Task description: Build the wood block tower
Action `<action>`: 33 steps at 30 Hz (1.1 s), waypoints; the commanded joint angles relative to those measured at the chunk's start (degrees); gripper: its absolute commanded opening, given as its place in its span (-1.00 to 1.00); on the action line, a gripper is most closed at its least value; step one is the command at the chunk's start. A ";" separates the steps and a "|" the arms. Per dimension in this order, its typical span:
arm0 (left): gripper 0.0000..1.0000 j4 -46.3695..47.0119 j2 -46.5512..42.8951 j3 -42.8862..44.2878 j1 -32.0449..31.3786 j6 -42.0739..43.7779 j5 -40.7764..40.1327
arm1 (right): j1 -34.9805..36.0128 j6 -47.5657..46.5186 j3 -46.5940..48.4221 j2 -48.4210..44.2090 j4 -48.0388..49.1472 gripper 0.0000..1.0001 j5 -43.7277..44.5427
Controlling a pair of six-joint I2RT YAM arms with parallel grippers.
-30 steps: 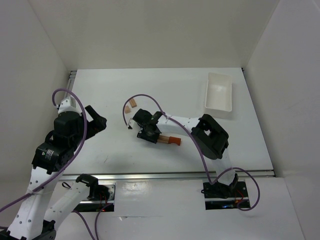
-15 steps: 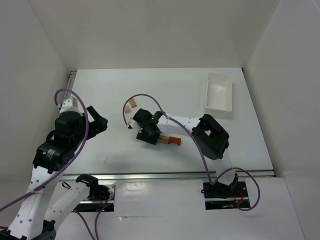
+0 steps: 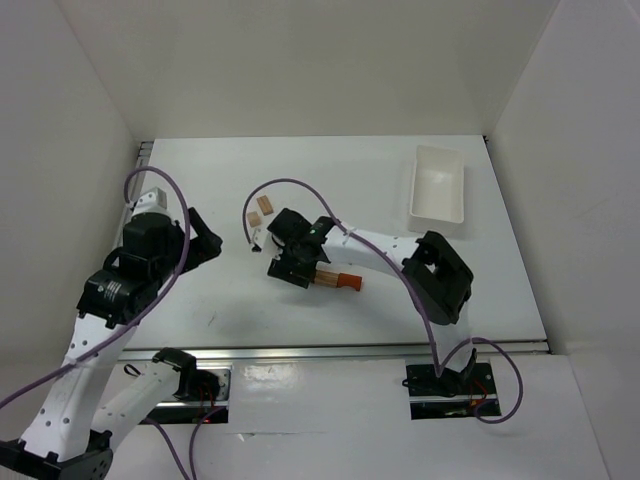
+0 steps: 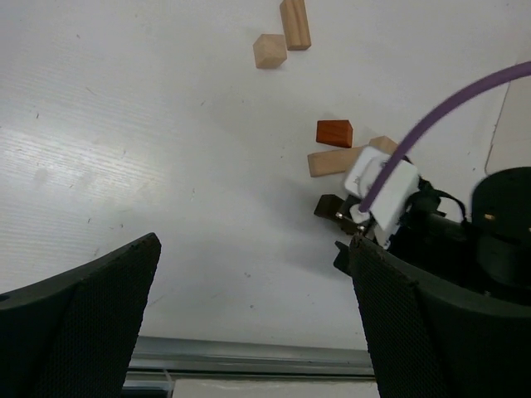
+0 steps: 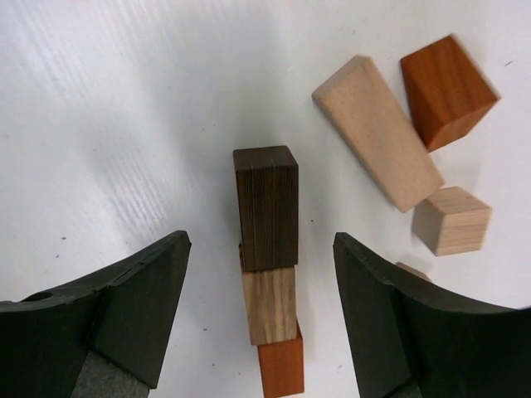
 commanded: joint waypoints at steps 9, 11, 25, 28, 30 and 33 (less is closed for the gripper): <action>1.00 1.58 10.70 5.33 0.30 1.61 -0.78 | -5.16 1.61 -7.30 -19.55 19.30 0.95 -7.72; 1.00 0.88 12.91 6.04 0.30 1.09 -1.39 | -10.24 5.73 -8.63 -22.27 21.43 0.98 -10.62; 1.00 7.03 26.01 6.57 -2.42 3.28 0.54 | -20.37 -4.35 -15.76 -18.86 27.67 0.88 -15.46; 1.00 6.51 27.59 7.09 -3.04 3.28 -0.51 | -20.38 -5.92 -14.96 -17.63 27.68 0.76 -17.57; 1.00 6.50 28.21 7.10 -3.04 3.28 -0.52 | -20.38 -8.03 -16.28 -17.11 28.72 0.76 -18.10; 1.00 7.03 28.21 7.10 -3.57 3.81 -0.52 | -20.38 -11.19 -19.00 -15.88 31.10 0.70 -18.90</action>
